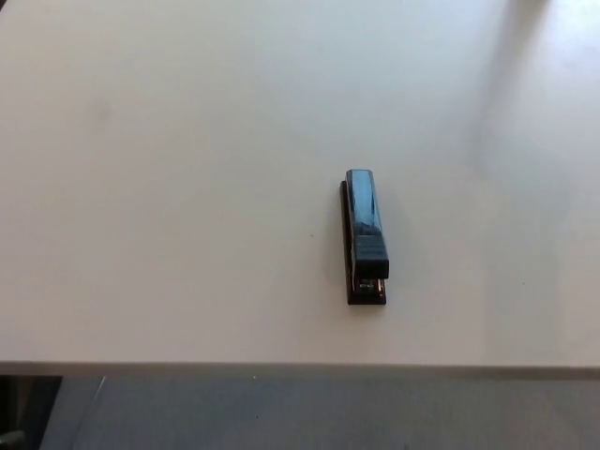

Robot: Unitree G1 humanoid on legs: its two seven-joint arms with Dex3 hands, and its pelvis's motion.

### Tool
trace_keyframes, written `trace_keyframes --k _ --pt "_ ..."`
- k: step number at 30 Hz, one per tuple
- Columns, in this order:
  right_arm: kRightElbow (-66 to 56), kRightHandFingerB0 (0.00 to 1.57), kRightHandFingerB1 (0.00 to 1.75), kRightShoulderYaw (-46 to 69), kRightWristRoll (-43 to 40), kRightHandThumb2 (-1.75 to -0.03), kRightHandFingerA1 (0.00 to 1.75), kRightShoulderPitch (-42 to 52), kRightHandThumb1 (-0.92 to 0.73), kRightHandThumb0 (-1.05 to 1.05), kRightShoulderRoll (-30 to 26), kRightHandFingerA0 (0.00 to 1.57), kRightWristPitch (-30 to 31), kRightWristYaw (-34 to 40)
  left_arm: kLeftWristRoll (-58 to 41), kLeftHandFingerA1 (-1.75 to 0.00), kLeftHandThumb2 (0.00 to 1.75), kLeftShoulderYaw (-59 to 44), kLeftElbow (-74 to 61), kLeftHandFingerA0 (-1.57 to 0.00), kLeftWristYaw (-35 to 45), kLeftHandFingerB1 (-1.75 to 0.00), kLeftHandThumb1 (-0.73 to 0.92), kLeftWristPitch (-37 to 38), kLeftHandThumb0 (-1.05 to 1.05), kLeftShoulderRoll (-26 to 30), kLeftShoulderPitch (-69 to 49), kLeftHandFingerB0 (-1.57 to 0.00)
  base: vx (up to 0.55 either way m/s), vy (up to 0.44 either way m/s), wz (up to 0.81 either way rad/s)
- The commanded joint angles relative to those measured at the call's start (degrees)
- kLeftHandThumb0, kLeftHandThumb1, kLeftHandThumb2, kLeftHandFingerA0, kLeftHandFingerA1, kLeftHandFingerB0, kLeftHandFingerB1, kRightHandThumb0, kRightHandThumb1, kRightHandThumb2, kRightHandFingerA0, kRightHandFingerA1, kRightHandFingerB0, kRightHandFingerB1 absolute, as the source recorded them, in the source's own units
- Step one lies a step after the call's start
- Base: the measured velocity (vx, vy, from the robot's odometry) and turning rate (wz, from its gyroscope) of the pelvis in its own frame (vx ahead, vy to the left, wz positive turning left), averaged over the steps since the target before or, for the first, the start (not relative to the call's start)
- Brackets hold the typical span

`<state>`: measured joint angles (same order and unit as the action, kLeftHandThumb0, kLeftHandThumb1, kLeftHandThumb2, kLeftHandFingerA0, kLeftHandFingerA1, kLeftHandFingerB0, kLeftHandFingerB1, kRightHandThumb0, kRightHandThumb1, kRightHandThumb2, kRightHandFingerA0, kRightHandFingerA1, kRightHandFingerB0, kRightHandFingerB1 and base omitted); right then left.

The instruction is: The robot uses its right hand to press on the stapler that is in the middle of the desk

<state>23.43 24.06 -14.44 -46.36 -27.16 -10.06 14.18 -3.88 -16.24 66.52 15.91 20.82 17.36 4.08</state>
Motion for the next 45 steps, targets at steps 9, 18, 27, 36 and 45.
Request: trace_keyframes --k 9,18,27,36,45 --pt "8.33 0.72 1.08 -20.28 6.47 -0.64 1.24 -7.49 -0.8 -0.18 20.32 1.14 5.67 -3.75 -1.09 -0.33 0.68 -0.35 1.49 -0.23 1.93 -0.31 0.92 2.15 -0.67 1.9 0.01 -0.23 0.0 0.0 0.01" --pt "24.42 0.8 1.04 -22.6 8.44 -0.67 1.13 -8.07 -0.76 -0.15 29.18 1.23 -2.2 -4.82 -2.44 -0.35 0.67 -1.38 1.6 -0.25 3.2 -0.33 0.91 4.11 -0.61 1.27 0.18 -0.26 0.0 0.0 0.0" --pt "33.82 0.68 1.27 -21.53 8.47 -0.82 1.35 -5.67 -0.7 -0.04 35.52 1.17 -3.59 -6.25 -2.03 -0.33 0.68 -0.13 1.72 -0.21 3.81 -0.31 0.92 2.4 -0.67 1.88 0.3 -0.23 0.0 0.0 0.0" --pt "38.27 0.8 1.13 -22.54 11.21 -0.74 1.33 -3.2 -0.79 -0.11 40.09 1.14 -6.02 -3.28 -1.77 -0.35 0.68 0.15 1.63 -0.24 2.72 -0.32 0.91 3.1 -0.67 1.68 0.9 -0.24 0.0 0.0 0.0" --pt "42.7 0.8 1.15 -23.07 12.75 -0.65 1.2 -2.43 -0.81 -0.14 40.7 1.18 -5.67 -2.07 -1.71 -0.35 0.68 0.18 1.76 -0.23 3.17 -0.32 0.92 3.26 -0.66 1.82 1.59 -0.23 0.0 0.0 0.0"
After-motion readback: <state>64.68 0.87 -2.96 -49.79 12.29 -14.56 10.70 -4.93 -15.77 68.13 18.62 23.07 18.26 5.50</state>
